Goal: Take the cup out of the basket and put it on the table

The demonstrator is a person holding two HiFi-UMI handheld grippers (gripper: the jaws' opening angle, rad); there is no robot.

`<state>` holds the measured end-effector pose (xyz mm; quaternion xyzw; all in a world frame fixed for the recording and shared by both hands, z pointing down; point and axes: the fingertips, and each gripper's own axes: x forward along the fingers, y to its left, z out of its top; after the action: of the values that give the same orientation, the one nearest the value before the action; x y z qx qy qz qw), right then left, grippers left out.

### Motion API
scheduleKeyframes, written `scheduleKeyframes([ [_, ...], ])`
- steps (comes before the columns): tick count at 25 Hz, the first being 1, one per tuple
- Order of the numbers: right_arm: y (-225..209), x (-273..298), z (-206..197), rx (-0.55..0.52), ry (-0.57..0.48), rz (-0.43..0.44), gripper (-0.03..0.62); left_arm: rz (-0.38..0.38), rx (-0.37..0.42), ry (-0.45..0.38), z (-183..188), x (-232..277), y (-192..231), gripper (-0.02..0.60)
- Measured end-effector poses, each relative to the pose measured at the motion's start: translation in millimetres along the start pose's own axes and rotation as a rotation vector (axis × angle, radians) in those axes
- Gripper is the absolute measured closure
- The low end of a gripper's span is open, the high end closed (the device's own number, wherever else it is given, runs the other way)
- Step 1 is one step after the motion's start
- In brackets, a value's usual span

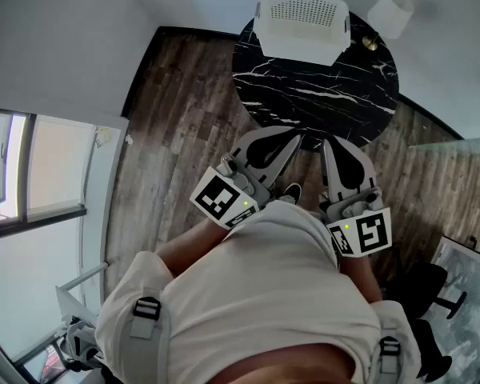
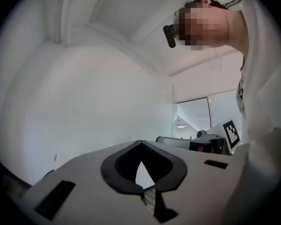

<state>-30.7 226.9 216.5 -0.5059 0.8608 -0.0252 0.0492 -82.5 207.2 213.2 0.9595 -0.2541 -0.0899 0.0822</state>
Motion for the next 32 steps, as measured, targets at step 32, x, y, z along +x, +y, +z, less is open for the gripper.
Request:
scheduleKeyframes([
  [32,-56.5,-82.6,-0.4,0.039,-0.027,0.007,0.585,-0.037,-0.019,0.052,-38.6,60.3,-81.1,0.575],
])
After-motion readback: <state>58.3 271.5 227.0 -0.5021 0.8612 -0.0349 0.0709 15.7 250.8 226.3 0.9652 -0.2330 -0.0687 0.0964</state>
